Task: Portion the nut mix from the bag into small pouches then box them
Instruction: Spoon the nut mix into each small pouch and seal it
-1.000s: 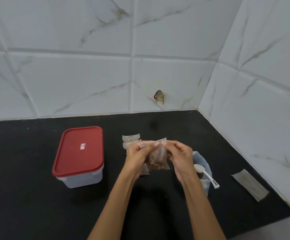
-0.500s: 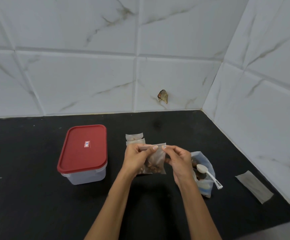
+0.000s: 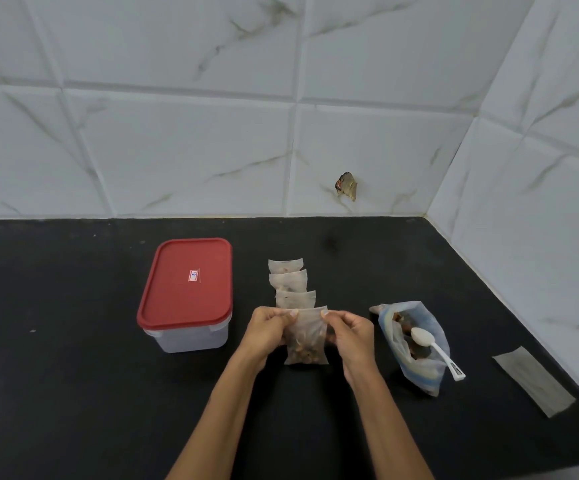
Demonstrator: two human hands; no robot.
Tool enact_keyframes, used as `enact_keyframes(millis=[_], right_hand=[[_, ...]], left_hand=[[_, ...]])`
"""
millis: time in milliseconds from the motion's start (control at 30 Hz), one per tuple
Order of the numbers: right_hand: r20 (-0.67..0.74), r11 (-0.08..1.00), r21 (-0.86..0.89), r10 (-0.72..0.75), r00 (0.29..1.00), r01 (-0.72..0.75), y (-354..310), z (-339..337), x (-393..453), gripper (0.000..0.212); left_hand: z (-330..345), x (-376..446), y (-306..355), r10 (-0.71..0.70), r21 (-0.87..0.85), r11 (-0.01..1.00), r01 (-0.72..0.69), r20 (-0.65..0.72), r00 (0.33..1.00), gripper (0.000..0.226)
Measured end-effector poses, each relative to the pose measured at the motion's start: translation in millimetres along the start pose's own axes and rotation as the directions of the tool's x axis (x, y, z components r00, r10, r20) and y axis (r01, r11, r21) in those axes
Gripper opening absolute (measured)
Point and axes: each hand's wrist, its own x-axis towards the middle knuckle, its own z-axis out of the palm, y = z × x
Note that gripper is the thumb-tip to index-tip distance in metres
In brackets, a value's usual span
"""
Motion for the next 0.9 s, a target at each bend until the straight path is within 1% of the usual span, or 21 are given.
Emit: enact_keyframes(millis=[100, 200, 300, 367, 467, 600, 667, 767, 900], right_hand=[[-0.013, 1.000, -0.016, 0.019, 1.000, -0.020, 4, 2, 3, 0.011], [-0.023, 0.999, -0.030, 0.020, 1.000, -0.021, 7, 3, 8, 0.012], [-0.022, 0.997, -0.075, 0.006, 1.000, -0.008, 9, 5, 10, 0.013], [-0.026, 0.994, -0.108, -0.009, 1.000, 0.006, 9, 7, 12, 0.014], [-0.038, 0.990, -0.139, -0.028, 0.999, 0.022, 12, 11, 14, 0.014], [-0.049, 0.992, -0.116, -0.048, 0.998, 0.042, 18, 14, 15, 0.013], [-0.068, 0.994, -0.092, -0.056, 0.996, 0.050, 19, 14, 14, 0.012], [-0.096, 0.997, -0.058, -0.051, 0.994, 0.045, 20, 13, 15, 0.006], [-0.072, 0.993, -0.103, -0.073, 0.995, 0.066, 23, 13, 16, 0.018]], left_hand=[[0, 3, -5, 0.015, 0.026, 1.000, -0.014, -0.054, 0.998, 0.022], [-2, 8, -11, 0.059, 0.070, 0.996, -0.048, -0.163, 0.985, 0.011], [-3, 10, -16, 0.062, 0.045, 0.998, -0.052, -0.239, 0.969, 0.008], [-3, 11, -16, 0.062, 0.046, 0.998, -0.052, -0.247, 0.967, 0.010], [-3, 11, -14, 0.064, 0.047, 0.997, -0.055, -0.223, 0.973, 0.018], [-4, 12, -14, 0.068, 0.076, 0.996, -0.052, -0.218, 0.974, 0.023], [-4, 15, -16, 0.073, 0.097, 0.994, -0.053, -0.220, 0.973, 0.022], [-6, 18, -21, 0.087, 0.128, 0.990, -0.055, -0.257, 0.962, 0.011], [-9, 21, -26, 0.076, 0.109, 0.993, -0.043, -0.323, 0.943, 0.014]])
